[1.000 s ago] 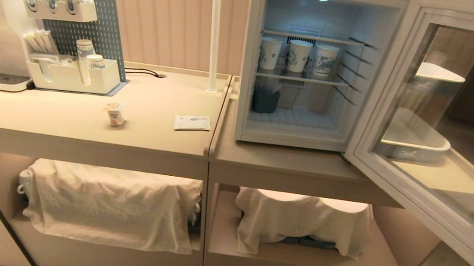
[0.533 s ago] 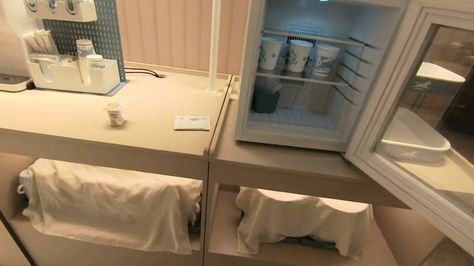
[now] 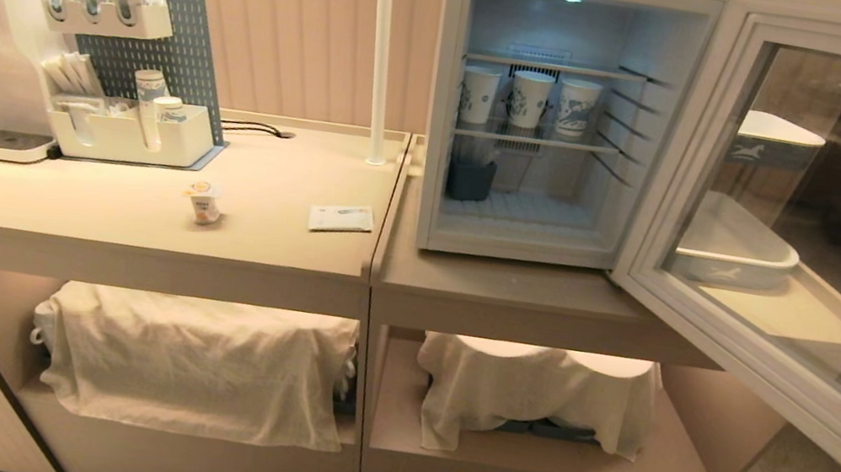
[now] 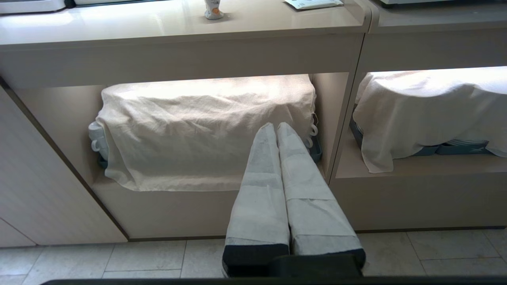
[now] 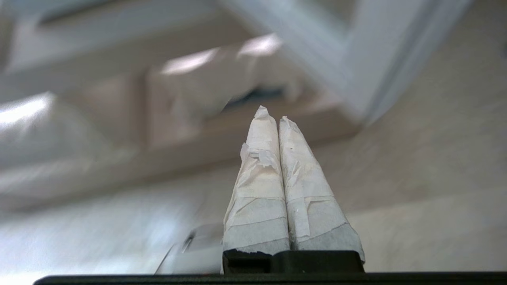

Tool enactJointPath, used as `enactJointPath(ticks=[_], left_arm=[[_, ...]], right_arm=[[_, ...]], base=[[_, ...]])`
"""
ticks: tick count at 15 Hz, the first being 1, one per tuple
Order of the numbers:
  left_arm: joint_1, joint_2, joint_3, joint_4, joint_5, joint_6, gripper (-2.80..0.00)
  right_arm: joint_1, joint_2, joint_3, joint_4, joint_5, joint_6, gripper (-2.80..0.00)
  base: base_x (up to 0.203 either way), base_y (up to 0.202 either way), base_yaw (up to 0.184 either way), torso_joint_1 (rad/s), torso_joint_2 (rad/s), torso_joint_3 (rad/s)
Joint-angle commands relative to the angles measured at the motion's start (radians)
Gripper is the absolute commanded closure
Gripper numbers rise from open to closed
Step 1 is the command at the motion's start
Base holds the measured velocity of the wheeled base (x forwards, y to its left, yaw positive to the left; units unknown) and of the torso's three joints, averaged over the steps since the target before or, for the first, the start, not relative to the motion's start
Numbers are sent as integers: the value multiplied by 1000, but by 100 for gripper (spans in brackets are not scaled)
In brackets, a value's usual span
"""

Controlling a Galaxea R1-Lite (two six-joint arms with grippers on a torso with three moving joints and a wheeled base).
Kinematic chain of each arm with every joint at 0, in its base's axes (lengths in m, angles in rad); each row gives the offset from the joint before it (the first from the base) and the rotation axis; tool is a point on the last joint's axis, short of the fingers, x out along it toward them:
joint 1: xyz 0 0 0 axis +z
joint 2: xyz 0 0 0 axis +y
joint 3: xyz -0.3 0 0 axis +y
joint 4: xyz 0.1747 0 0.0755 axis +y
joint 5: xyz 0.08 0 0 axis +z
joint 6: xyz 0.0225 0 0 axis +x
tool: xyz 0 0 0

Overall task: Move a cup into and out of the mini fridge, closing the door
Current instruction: Open the freezer door

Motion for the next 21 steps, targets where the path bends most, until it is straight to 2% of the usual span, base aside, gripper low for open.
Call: enactJointPath(ticks=[1, 3, 5, 7, 10, 13, 16, 18, 20, 21], left_arm=[[1, 0, 0, 0, 1, 0, 0], [0, 0, 0, 0, 0, 0, 0], [0, 0, 0, 0, 1, 0, 0], [1, 0, 0, 0, 0, 0, 0], [0, 0, 0, 0, 1, 0, 0], [1, 0, 0, 0, 0, 0, 0], [0, 0, 0, 0, 0, 0, 0], [0, 0, 0, 0, 1, 0, 0], [0, 0, 0, 0, 0, 0, 0], [1, 0, 0, 0, 0, 0, 0]], right_arm=[[29, -57, 13, 106, 68, 22, 0], [48, -94, 37, 141, 113, 28, 0], [66, -145, 94, 151, 218, 27, 0], [71, -200, 150, 142, 276, 17, 0], [73, -318, 226, 120, 282, 14, 0], [73, -475, 356, 48, 286, -4, 0], [73, -630, 449, -17, 338, -88, 0], [75, -719, 496, -32, 345, -125, 0], [75, -782, 565, -60, 287, -136, 0], [76, -803, 603, -87, 214, -138, 0]], base=[[0, 0, 0, 0, 0, 0], [0, 0, 0, 0, 0, 0], [0, 0, 0, 0, 0, 0], [0, 0, 0, 0, 0, 0], [0, 0, 0, 0, 0, 0], [0, 0, 0, 0, 0, 0], [0, 0, 0, 0, 0, 0], [0, 0, 0, 0, 0, 0], [0, 0, 0, 0, 0, 0], [0, 0, 0, 0, 0, 0]])
